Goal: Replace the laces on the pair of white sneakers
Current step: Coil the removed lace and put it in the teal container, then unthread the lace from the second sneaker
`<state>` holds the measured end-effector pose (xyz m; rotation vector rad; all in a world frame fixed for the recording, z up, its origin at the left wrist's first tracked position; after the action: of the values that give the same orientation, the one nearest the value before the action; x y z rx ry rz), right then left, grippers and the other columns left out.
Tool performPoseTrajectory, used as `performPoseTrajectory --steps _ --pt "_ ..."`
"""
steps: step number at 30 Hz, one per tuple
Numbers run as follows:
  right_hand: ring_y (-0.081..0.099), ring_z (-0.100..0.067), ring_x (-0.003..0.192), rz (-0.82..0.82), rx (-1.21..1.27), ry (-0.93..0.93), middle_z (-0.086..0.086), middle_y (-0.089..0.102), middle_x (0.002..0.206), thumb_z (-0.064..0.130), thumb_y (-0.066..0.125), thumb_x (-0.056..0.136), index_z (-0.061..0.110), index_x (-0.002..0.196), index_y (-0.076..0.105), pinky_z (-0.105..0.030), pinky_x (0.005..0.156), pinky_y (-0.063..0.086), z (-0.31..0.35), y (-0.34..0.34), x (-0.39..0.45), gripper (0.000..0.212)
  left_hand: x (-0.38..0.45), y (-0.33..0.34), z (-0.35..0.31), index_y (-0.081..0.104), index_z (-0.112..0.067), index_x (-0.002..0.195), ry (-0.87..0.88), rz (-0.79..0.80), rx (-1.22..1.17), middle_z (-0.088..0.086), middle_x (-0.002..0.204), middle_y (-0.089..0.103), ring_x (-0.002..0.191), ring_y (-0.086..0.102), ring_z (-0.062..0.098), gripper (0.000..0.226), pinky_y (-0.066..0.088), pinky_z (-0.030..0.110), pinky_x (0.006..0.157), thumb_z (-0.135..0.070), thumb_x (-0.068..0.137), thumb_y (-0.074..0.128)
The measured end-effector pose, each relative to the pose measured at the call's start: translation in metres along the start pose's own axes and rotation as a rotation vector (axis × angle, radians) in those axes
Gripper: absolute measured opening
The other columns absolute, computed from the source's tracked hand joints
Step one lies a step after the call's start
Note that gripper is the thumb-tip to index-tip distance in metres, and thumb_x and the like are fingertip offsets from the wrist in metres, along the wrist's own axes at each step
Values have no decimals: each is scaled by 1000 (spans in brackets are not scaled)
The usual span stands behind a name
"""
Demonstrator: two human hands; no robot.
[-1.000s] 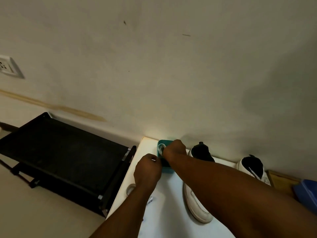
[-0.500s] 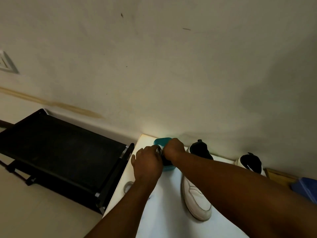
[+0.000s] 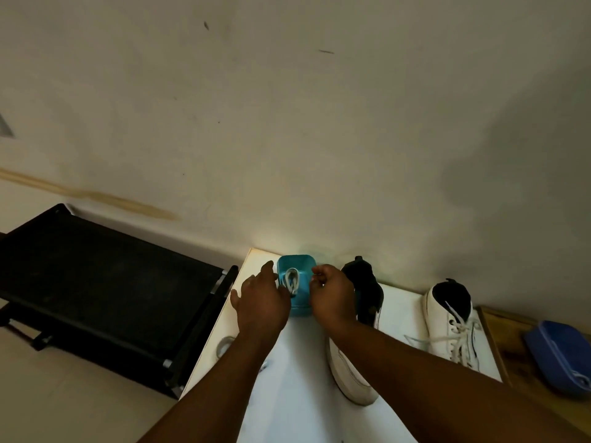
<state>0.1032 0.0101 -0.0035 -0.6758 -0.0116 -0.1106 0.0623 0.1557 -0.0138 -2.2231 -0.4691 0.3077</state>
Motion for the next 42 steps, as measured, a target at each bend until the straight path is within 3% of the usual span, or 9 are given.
performPoseTrajectory --steps 8,13,17,22,27,30,33,37,42 --pt "68 -10 101 -63 165 -25 11 71 109 21 64 97 26 115 71 -42 89 61 -2 -18 -22 19 -1 -4 -6 34 -24 155 48 -56 8 1 142 59 137 50 26 61 20 61 119 -41 99 51" --pt "67 -6 105 -78 72 -105 15 67 122 38 61 99 33 131 63 -37 89 61 -25 -70 -84 33 -24 -9 -30 17 -18 162 271 -187 128 10 161 37 154 22 35 72 11 68 120 -50 100 35" --pt "21 -28 156 -211 -517 -387 -4 26 168 60 49 98 29 159 32 -47 122 26 -42 -118 -108 70 -69 -18 -80 2 -21 164 577 -299 266 14 171 -1 157 -6 38 83 1 70 120 -61 99 33" --pt "5 -51 154 -444 -682 -552 -26 5 169 69 50 96 25 165 7 -68 121 9 -23 -192 -122 92 -129 -22 -130 1 -26 164 860 -455 216 16 170 -4 156 0 43 84 6 76 116 -56 100 45" --pt "6 -58 150 -643 -697 -653 -27 5 165 74 54 92 25 164 -2 -72 119 10 -3 -279 -132 103 -171 -57 -203 -12 -28 161 916 -546 93 19 166 -6 154 -6 43 85 2 77 115 -59 100 39" --pt "6 -58 150 -736 -698 -678 -18 -11 167 74 58 90 27 163 -9 -70 121 8 9 -322 -138 110 -190 -79 -243 -6 -23 161 932 -569 97 22 168 2 154 -3 45 87 -1 76 116 -61 98 41" --pt "10 -59 150 -801 -685 -645 -26 3 165 67 60 93 27 163 -10 -69 121 10 14 -351 -145 107 -204 -87 -264 1 -21 161 919 -547 123 23 168 7 154 3 48 85 2 77 115 -59 98 43" --pt "6 -53 154 -741 -671 -522 -31 10 166 63 58 95 21 163 2 -68 121 12 2 -356 -145 97 -214 -70 -264 4 -23 163 909 -460 183 20 170 2 156 -2 44 81 4 77 115 -59 100 39" --pt "0 -40 158 -605 -570 -403 -16 4 171 59 52 99 20 164 15 -59 125 10 -43 -325 -129 85 -212 -21 -234 11 -22 164 872 -348 206 13 171 1 157 -1 39 78 7 73 117 -50 100 46"
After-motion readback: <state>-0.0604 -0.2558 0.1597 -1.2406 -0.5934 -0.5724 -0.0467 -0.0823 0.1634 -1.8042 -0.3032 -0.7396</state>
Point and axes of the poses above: each hand's wrist, its own x-axis towards the middle knuckle, its own y-axis out of the palm, z = x × y, the point moved 3 cm from there along x, towards the middle knuckle
